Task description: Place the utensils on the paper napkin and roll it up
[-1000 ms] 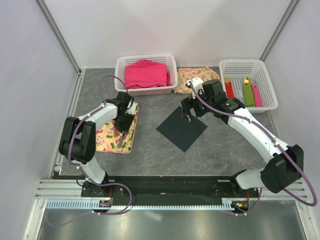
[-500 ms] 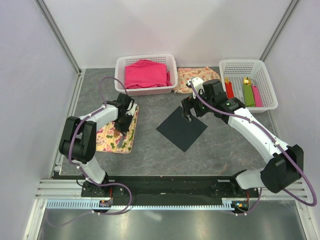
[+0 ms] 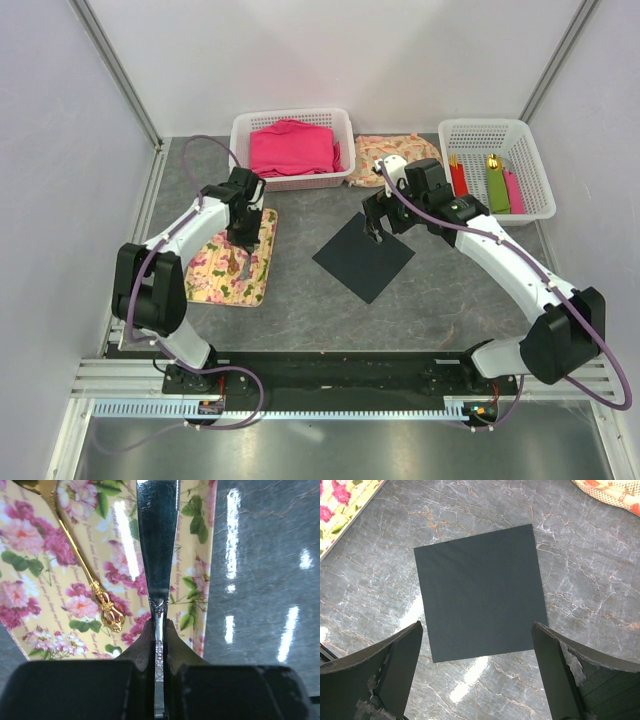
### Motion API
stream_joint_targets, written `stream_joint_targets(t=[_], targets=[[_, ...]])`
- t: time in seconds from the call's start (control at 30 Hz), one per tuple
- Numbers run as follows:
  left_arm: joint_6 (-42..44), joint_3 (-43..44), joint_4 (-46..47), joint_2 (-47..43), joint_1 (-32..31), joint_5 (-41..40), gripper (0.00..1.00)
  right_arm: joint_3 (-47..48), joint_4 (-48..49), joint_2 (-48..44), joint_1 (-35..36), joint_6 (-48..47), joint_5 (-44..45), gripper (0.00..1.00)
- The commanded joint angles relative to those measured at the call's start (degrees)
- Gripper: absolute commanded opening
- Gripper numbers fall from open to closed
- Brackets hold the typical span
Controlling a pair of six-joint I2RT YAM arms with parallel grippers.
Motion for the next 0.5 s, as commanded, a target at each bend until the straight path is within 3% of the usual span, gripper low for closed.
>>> stream_joint_targets(t=[0.0, 0.3, 0.47], targets=[[-11.61, 6.10, -8.36, -2.00, -1.48, -1.87, 0.02, -0.87, 2.89, 0.28, -0.81, 2.69, 1.12, 0.98], [-24.81, 14.62, -9.96, 3.19, -9.56, 2.69, 0.02, -1.49, 5.01, 1.42, -4.50, 9.82, 7.55, 0.98], [-31.41, 25.60, -10.14, 10.74, -16.85, 7.16, 0.02, -3.51, 6.41, 0.28, -6.26, 11.75, 9.04, 0.98]])
